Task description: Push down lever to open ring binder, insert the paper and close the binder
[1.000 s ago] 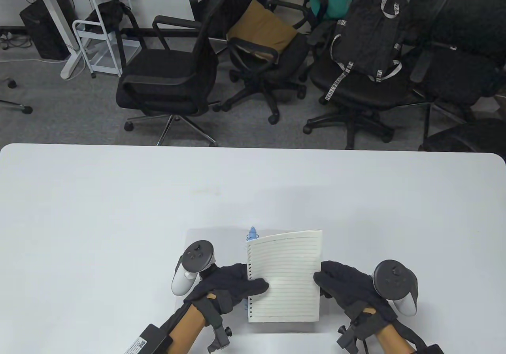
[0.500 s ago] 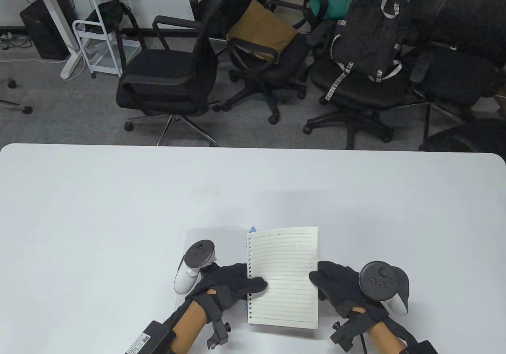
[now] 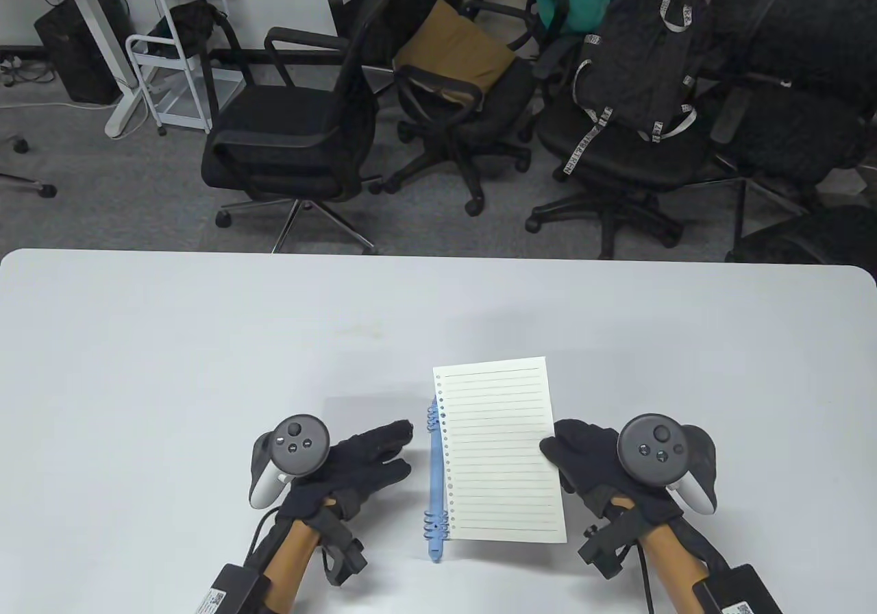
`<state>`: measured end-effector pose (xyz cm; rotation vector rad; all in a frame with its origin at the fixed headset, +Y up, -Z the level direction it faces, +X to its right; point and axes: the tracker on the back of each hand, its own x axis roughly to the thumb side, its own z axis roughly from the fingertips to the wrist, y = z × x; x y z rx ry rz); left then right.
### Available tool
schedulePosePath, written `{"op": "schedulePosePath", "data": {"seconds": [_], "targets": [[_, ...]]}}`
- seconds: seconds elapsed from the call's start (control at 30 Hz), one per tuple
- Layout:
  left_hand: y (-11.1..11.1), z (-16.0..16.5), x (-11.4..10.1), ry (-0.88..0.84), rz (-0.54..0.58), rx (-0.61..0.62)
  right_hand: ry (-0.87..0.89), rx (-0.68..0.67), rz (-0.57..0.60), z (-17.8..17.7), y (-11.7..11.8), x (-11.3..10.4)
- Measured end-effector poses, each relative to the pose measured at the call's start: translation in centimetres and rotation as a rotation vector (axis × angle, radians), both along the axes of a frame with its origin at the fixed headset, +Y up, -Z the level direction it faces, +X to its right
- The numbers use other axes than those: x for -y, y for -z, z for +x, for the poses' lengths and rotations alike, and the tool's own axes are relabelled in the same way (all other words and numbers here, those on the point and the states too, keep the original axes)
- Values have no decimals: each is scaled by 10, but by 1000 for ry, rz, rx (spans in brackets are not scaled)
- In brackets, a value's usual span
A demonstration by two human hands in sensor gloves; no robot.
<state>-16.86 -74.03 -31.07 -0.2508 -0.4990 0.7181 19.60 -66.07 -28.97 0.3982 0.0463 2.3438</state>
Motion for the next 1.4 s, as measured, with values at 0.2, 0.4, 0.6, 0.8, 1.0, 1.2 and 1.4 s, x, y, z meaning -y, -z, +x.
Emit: {"op": "schedulePosePath", "data": {"seconds": [0.2, 0.4, 0.6, 0.8, 1.0, 1.2, 1.4], "targets": [[-3, 22, 23, 396, -120, 166, -1, 48, -108, 2, 11, 7], [-6, 34, 33, 599, -82, 171, -40, 63, -177, 1, 18, 12], [-4, 36, 36, 602, -134, 153, -56, 73, -265, -6, 28, 20], [-3, 36, 37, 605, -171, 139, -67, 54, -374, -20, 42, 29], [-3, 36, 37, 605, -177, 139, -114, 58, -440, -34, 54, 37], [-2, 36, 37, 604, -174, 143, -121, 86, -464, -36, 59, 41], [-1, 36, 37, 613, -172, 144, -120, 99, -472, -35, 60, 39]]}}
